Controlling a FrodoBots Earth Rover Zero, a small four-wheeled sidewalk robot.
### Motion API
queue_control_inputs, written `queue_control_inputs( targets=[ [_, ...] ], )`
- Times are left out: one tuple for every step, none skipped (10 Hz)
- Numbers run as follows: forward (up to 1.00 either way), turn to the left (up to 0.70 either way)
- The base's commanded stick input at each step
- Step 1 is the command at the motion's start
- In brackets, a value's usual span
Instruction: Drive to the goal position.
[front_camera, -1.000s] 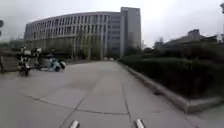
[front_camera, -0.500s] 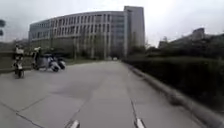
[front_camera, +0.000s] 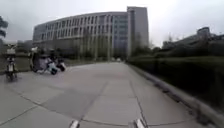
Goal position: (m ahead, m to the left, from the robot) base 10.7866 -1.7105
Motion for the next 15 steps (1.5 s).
queue_control_inputs(
  targets=[
    [1.0,-0.34],
    [1.0,-0.34],
    [1.0,-0.25],
    [1.0,0.06],
    [1.0,0.06],
    [1.0,0.06],
    [1.0,0.06],
    [1.0,-0.05],
    [1.0,-0.34],
    [1.0,-0.34],
    [1.0,-0.34],
    [1.0,-0.34],
    [1.0,-0.29],
    [1.0,0.06],
    [1.0,0.06]
  ],
)
